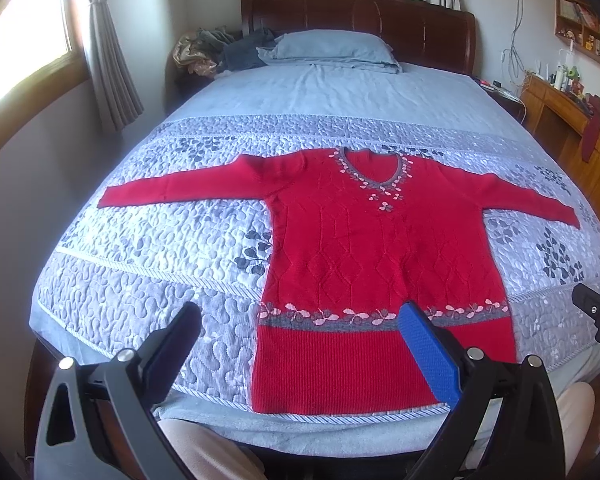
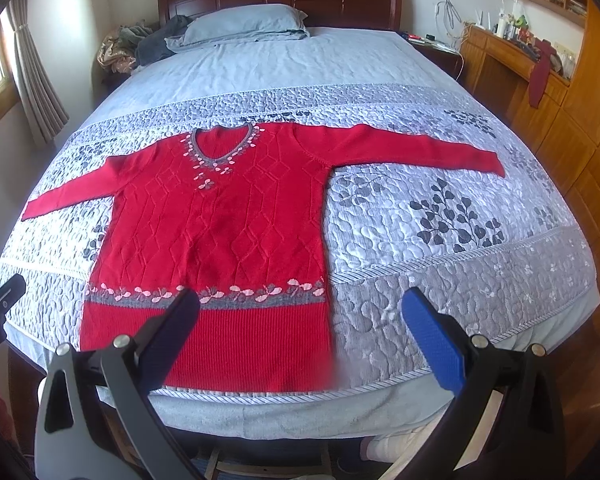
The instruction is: Fold small clothes
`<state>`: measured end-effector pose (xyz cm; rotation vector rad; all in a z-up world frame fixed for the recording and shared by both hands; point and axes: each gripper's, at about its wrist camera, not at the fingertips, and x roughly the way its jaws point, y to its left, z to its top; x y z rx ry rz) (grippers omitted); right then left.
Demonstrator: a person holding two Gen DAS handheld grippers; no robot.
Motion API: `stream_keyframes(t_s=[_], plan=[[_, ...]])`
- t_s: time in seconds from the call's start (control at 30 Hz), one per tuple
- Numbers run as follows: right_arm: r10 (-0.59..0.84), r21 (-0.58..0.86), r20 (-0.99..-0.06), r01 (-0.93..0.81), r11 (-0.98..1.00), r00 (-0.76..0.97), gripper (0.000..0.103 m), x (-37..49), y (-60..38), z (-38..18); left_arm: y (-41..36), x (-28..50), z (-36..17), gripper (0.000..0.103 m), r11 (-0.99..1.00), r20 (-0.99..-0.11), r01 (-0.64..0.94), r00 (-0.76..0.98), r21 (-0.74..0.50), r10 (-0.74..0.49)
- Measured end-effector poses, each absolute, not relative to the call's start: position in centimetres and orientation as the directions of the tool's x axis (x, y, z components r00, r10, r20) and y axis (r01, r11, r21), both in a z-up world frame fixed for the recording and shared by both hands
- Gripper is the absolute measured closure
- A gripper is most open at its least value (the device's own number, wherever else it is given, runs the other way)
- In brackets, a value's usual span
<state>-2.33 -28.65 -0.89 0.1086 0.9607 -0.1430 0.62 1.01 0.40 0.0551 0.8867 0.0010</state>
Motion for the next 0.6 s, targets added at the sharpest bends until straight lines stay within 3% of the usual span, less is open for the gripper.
stream_keyframes(t_s=[0.6], plan=[[-0.076,0.021,-0.824,0.164,0.986,0.562,0.002,-1.89,-28.79,-0.95,0.67,1.00,0.21,0.004,0.998,-0.776,0.027,0.630,0.060,0.030]])
